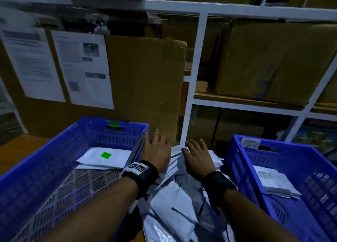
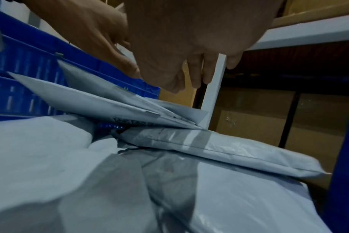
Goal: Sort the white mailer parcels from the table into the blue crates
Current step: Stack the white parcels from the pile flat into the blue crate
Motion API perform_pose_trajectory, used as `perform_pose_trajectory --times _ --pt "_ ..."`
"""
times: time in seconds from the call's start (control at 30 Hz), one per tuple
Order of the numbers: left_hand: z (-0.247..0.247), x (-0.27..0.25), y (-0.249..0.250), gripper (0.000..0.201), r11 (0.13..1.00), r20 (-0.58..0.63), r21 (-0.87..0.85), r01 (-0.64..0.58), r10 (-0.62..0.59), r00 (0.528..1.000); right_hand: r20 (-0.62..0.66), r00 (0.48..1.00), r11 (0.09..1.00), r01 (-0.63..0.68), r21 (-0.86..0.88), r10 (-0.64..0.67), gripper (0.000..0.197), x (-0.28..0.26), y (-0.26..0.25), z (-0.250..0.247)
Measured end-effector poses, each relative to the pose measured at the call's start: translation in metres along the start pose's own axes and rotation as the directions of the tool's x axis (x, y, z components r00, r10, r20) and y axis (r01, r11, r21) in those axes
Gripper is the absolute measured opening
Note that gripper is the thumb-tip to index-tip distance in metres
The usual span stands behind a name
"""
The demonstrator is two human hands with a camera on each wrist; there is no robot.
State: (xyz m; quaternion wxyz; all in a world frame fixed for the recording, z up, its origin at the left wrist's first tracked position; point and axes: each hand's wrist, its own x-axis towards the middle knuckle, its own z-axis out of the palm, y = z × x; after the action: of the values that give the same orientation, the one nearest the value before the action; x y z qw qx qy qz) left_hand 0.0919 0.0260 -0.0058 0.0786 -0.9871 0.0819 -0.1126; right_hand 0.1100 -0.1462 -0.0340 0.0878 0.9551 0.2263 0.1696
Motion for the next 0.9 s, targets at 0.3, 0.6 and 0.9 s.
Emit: perform_pose_trajectory --times 0.3,0.6,0.9 --pt "0.019 0.016 -0.002 0.054 1.0 0.029 0.017 0.002 -0.003 1.0 0.066 0.997 0.999 0.033 -0.001 -0.033 0.03 0.045 -0.014 0.036" --pt "0.024 0.02 -0.007 0.049 0.999 0.124 0.027 0.029 -0.032 0.992 -0.078 0.992 0.995 0.099 0.026 -0.097 0.037 0.039 0.007 0.014" --pt "-0.021 0.025 -0.01 0.043 0.986 -0.122 -0.114 -0.119 0.105 0.987 -0.096 0.987 0.992 0.124 -0.02 -0.126 0.036 0.021 0.05 -0.064"
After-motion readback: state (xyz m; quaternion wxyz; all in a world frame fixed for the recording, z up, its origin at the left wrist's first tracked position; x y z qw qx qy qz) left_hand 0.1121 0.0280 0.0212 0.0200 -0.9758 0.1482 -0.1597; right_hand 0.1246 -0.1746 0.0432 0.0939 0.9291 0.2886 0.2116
